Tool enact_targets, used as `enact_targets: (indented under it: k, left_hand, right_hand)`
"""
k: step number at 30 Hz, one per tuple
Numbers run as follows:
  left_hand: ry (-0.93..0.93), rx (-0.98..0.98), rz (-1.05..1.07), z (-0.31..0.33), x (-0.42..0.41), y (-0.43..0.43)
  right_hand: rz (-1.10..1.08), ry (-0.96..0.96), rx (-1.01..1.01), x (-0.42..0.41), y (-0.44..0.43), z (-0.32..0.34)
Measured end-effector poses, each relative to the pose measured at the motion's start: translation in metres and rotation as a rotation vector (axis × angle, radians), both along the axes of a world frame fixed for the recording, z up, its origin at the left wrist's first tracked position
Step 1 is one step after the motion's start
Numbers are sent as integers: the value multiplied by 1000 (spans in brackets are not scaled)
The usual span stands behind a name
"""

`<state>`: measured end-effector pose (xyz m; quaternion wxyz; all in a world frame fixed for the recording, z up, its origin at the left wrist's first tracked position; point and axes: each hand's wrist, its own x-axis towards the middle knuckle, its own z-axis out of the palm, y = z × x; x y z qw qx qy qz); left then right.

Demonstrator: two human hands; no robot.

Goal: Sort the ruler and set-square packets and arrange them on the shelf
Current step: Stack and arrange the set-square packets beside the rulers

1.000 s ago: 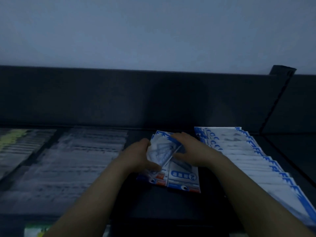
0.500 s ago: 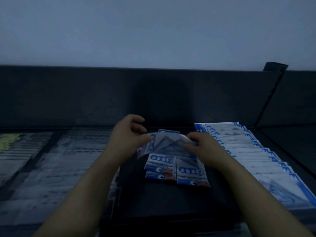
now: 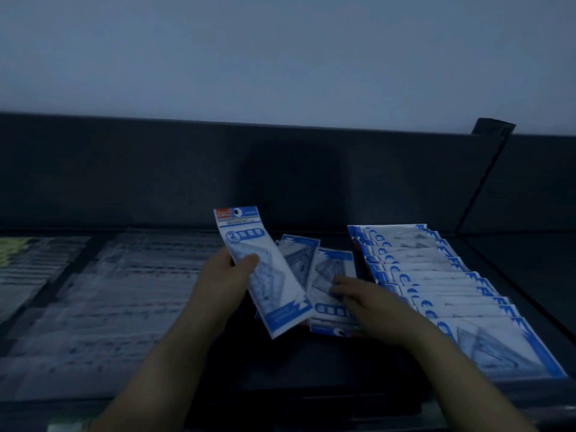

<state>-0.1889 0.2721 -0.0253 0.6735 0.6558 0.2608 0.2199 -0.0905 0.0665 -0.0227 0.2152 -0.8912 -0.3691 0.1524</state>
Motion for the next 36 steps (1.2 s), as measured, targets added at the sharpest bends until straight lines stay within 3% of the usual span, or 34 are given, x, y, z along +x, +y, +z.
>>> enact_targets:
  k: [6, 10, 17, 20, 25, 31, 36]
  left_hand:
    - [30, 51, 72, -5, -29, 10]
    - [60, 15, 112, 0, -43, 20]
    - [62, 2, 149, 5, -62, 26]
    - [50, 3, 159, 5, -67, 28]
    - [20, -8, 179, 9, -70, 31]
    - [-14, -41, 224, 10, -71, 37]
    - [-42, -49, 239, 8, -73, 40]
  right_hand:
    - [133, -42, -105, -24, -9, -4]
    - [118, 5, -52, -16, -4, 4]
    - [87, -97, -279, -5, 11, 0]
    - [82, -155, -272, -11, 9, 1]
    - [172, 35, -204, -4, 12, 6]
    - [140, 24, -199, -4, 12, 6]
    - [159, 63, -69, -6, 7, 7]
